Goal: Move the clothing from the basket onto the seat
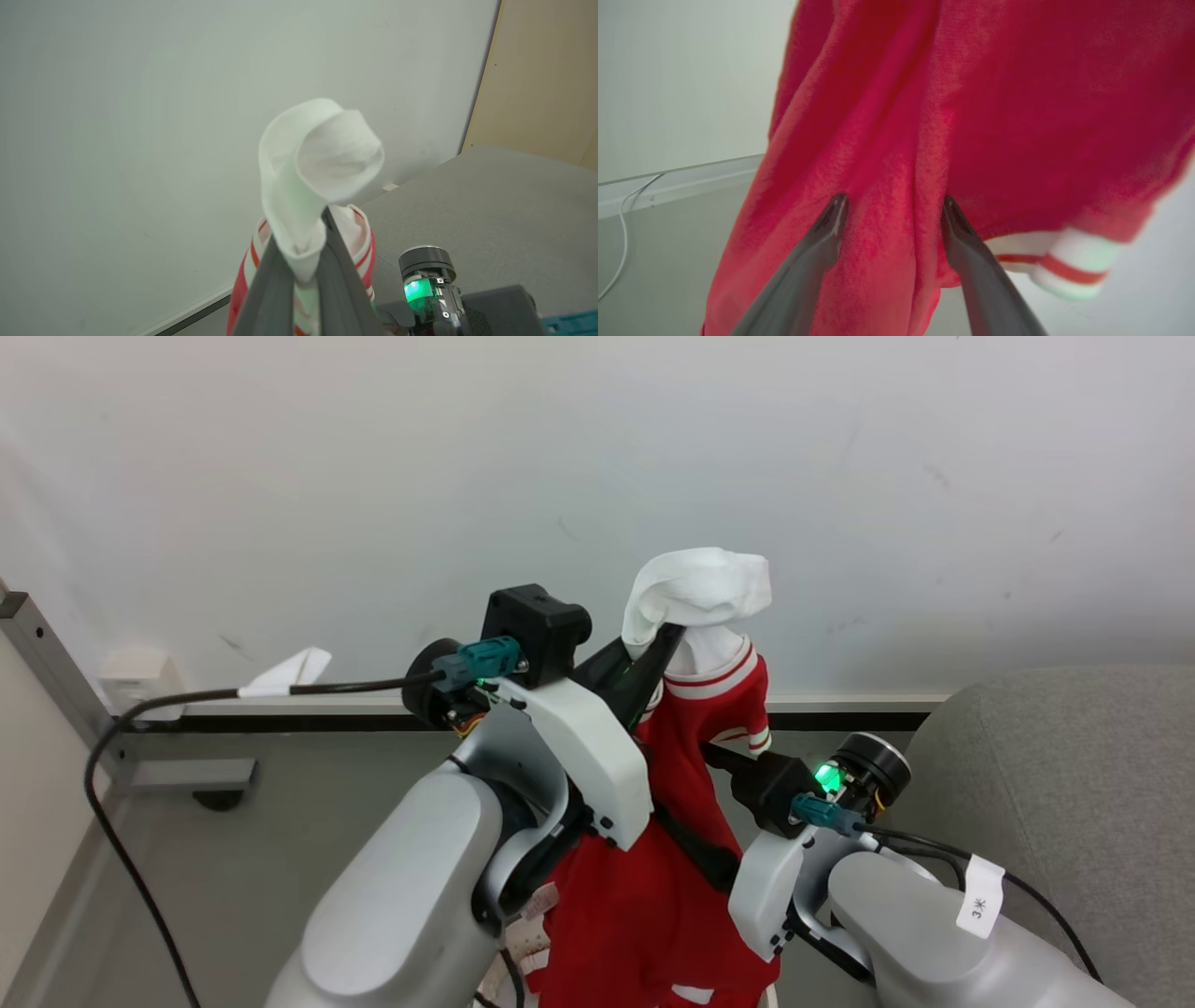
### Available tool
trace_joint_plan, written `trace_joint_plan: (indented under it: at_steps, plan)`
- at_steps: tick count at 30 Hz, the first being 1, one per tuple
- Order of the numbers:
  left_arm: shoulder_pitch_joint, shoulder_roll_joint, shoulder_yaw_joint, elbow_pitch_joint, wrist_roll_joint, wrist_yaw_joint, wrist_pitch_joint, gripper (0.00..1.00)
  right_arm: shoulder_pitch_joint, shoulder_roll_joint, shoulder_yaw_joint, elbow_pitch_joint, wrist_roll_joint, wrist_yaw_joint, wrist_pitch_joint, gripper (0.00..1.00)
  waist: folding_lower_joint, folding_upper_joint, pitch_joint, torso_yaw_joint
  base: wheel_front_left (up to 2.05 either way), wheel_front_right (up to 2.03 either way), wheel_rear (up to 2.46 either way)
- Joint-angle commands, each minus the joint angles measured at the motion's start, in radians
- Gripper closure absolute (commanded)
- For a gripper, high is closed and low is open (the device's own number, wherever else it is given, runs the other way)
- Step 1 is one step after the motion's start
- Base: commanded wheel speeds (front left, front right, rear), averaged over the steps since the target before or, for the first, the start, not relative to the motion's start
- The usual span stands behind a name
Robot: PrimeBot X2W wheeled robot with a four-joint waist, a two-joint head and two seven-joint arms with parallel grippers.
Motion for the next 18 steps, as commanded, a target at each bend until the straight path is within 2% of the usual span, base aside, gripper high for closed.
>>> trace_joint_plan:
  at_steps: [1,2,3,4,8,11,12,13,14,15,18]
  plan:
    - [-0.007,-0.006,-0.006,0.001,-0.015,-0.003,-0.006,1.0,-0.014,0.02,0.004,0.058,-0.006,-0.002,-0.007,0.0,-0.0001,0.0,-0.001,0.005,0.0,0.0,0.0]
    - [-0.007,-0.008,-0.01,0.0,-0.015,-0.004,-0.006,1.0,-0.014,0.033,0.007,0.094,-0.003,-0.002,-0.008,0.0,-0.0001,0.0,-0.001,0.007,0.0,0.0,0.0]
    - [-0.007,-0.009,-0.014,0.0,-0.017,-0.006,-0.005,1.0,-0.015,0.045,0.008,0.127,0.004,-0.002,-0.01,0.38,-0.0001,0.0,-0.002,0.011,0.0,0.0,0.0]
    - [-0.008,-0.011,-0.017,0.0,-0.018,-0.006,-0.006,1.0,-0.01,0.056,0.015,0.145,0.013,-0.002,-0.012,1.0,-0.0001,0.0,-0.002,0.015,0.0,0.0,0.0]
    - [-0.007,-0.009,-0.015,0.006,-0.024,0.004,-0.011,1.0,0.0,0.074,0.015,0.162,0.059,-0.002,-0.016,1.0,-0.0001,0.0,-0.001,0.023,0.0,0.0,0.0]
    - [-0.003,0.003,-0.006,0.015,-0.018,0.015,-0.019,1.0,-0.006,0.076,-0.023,0.135,0.07,-0.002,-0.017,1.0,-0.0001,0.0,0.002,0.02,0.0,0.0,0.0]
    - [-0.001,0.005,-0.002,0.019,-0.014,0.02,-0.023,0.9,-0.001,0.077,-0.033,0.126,0.068,-0.002,-0.017,1.0,-0.0001,0.0,0.003,0.019,0.0,0.0,0.0]
    - [0.002,0.008,0.001,0.025,-0.012,0.026,-0.029,0.65,0.003,0.077,-0.043,0.12,0.067,-0.002,-0.016,1.0,-0.0001,0.0,0.003,0.017,0.0,0.0,0.0]
    - [0.006,0.011,0.002,0.03,-0.009,0.028,-0.033,0.22,0.008,0.077,-0.052,0.114,0.068,-0.002,-0.016,1.0,-0.0001,0.0,0.004,0.015,0.0,0.0,0.0]
    - [0.012,0.013,0.003,0.038,-0.011,0.033,-0.034,0.0,0.012,0.077,-0.06,0.106,0.072,-0.002,-0.017,1.0,-0.0001,0.0,0.004,0.012,0.0,0.0,0.0]
    - [0.024,0.019,0.0,0.059,-0.01,0.038,-0.028,0.0,0.034,0.06,-0.095,0.067,0.112,-0.002,-0.017,1.0,-0.0001,0.0,0.006,0.01,0.0,0.0,0.0]
